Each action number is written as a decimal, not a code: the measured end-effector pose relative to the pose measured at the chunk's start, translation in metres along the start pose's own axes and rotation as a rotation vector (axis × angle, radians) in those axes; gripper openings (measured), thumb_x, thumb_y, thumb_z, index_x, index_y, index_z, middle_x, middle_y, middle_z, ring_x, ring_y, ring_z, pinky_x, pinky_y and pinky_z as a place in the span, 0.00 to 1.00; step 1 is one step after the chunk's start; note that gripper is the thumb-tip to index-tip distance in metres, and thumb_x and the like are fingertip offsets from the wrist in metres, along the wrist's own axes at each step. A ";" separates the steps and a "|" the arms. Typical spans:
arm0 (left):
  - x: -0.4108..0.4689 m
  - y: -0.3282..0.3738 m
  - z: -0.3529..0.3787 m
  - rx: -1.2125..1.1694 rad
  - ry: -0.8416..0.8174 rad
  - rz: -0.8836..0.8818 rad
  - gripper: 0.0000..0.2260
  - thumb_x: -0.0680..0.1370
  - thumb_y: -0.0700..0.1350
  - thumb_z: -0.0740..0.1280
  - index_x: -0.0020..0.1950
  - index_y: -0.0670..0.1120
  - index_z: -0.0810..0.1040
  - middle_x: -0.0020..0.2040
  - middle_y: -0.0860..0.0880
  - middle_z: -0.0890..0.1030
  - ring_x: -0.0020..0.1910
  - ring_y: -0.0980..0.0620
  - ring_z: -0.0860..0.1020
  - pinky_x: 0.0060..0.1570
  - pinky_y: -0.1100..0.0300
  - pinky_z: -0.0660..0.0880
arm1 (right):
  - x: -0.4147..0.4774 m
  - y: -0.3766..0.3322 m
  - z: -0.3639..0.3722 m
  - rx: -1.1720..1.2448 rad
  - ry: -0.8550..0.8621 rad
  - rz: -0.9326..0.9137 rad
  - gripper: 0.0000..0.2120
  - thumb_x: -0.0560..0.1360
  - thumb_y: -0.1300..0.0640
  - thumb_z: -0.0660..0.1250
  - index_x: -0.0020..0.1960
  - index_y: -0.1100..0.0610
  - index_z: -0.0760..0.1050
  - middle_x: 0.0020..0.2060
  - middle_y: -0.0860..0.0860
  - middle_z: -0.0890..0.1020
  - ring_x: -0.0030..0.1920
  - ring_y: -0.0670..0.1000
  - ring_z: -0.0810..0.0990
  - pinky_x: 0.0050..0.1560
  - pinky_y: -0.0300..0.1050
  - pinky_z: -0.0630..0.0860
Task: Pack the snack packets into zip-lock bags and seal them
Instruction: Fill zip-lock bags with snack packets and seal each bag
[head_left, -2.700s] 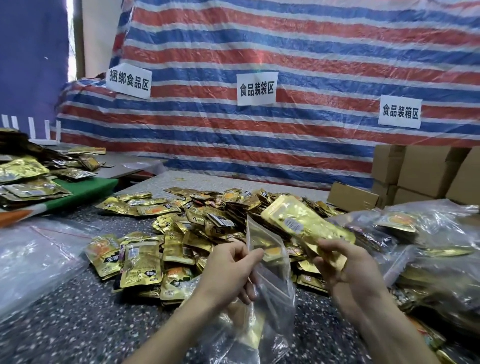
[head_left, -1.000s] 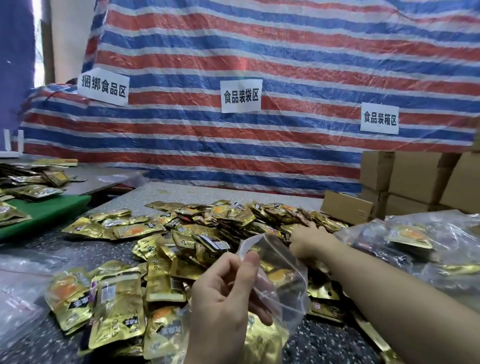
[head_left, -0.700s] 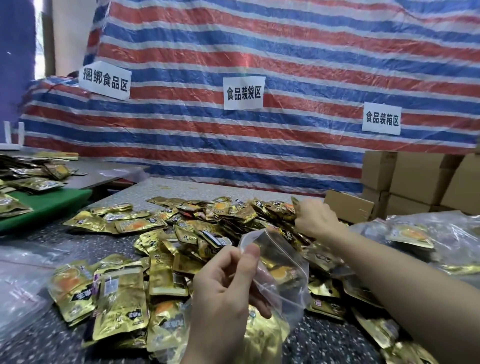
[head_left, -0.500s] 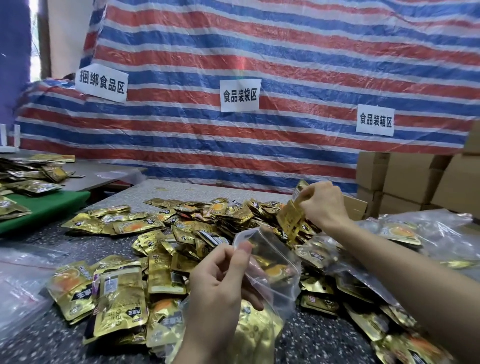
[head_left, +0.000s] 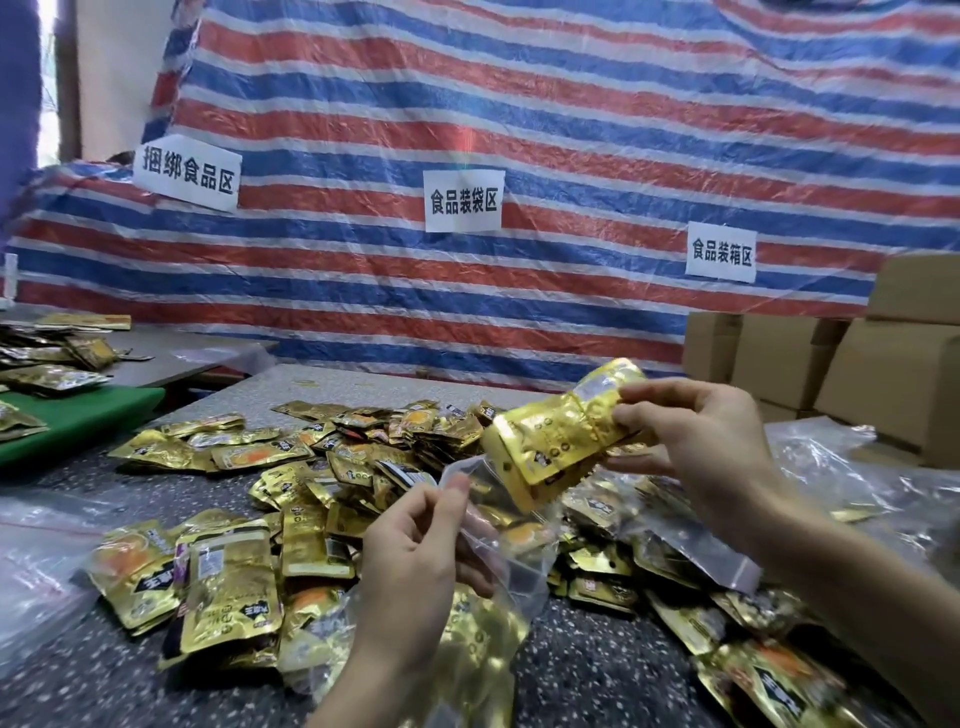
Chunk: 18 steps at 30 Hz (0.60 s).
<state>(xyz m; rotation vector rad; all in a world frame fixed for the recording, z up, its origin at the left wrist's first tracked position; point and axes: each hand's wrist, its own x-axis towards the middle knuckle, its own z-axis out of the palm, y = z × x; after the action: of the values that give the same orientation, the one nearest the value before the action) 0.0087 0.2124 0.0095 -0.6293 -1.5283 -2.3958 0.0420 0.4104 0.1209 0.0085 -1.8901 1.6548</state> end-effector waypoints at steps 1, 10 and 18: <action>0.000 0.000 0.000 0.004 0.001 -0.001 0.17 0.75 0.52 0.66 0.38 0.38 0.78 0.32 0.39 0.81 0.25 0.43 0.79 0.23 0.59 0.75 | -0.007 0.003 0.002 -0.025 -0.025 -0.008 0.05 0.73 0.71 0.72 0.47 0.64 0.82 0.43 0.61 0.85 0.40 0.57 0.87 0.35 0.50 0.84; -0.001 0.003 0.002 0.020 -0.036 0.054 0.18 0.76 0.56 0.65 0.38 0.42 0.79 0.29 0.44 0.80 0.25 0.47 0.79 0.25 0.61 0.75 | -0.035 0.024 0.025 -0.258 -0.147 -0.031 0.07 0.72 0.66 0.75 0.41 0.54 0.84 0.38 0.57 0.85 0.42 0.61 0.85 0.45 0.61 0.84; 0.001 0.010 0.003 -0.032 -0.085 0.109 0.17 0.76 0.58 0.66 0.39 0.45 0.81 0.35 0.41 0.83 0.27 0.45 0.81 0.26 0.61 0.76 | -0.038 0.017 0.046 -0.242 -0.312 0.093 0.02 0.75 0.59 0.73 0.45 0.55 0.85 0.41 0.52 0.87 0.43 0.49 0.85 0.43 0.41 0.80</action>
<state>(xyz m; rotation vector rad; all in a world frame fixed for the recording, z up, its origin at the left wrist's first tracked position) 0.0124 0.2105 0.0194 -0.8101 -1.4501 -2.3440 0.0463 0.3584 0.0872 0.0846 -2.3498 1.5429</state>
